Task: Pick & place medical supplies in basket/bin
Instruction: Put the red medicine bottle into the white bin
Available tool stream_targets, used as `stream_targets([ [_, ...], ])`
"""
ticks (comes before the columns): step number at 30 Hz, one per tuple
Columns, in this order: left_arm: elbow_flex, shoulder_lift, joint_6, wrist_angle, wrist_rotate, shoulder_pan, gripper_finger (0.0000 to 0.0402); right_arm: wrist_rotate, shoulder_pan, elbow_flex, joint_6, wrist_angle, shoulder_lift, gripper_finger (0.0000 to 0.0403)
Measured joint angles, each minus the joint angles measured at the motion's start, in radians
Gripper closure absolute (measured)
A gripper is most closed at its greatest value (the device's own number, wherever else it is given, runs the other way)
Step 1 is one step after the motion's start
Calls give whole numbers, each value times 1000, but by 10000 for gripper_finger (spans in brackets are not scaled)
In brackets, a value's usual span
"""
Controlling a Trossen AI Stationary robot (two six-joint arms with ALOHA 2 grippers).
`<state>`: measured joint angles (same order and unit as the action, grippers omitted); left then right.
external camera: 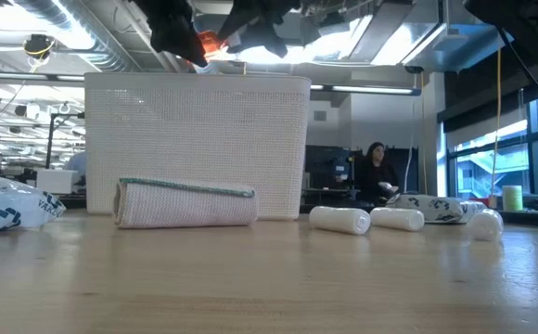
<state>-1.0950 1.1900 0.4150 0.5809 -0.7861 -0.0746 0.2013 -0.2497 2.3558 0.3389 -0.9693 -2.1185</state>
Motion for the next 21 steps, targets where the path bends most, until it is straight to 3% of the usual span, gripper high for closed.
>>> stream_targets([
  [12, 0, 0, -26, 6, 20, 1, 276, -12, 0, 1, -61, 3, 0, 273],
  [21, 1, 0, -79, 4, 79, 1, 284, 18, 1, 2, -273, -29, 1, 252],
])
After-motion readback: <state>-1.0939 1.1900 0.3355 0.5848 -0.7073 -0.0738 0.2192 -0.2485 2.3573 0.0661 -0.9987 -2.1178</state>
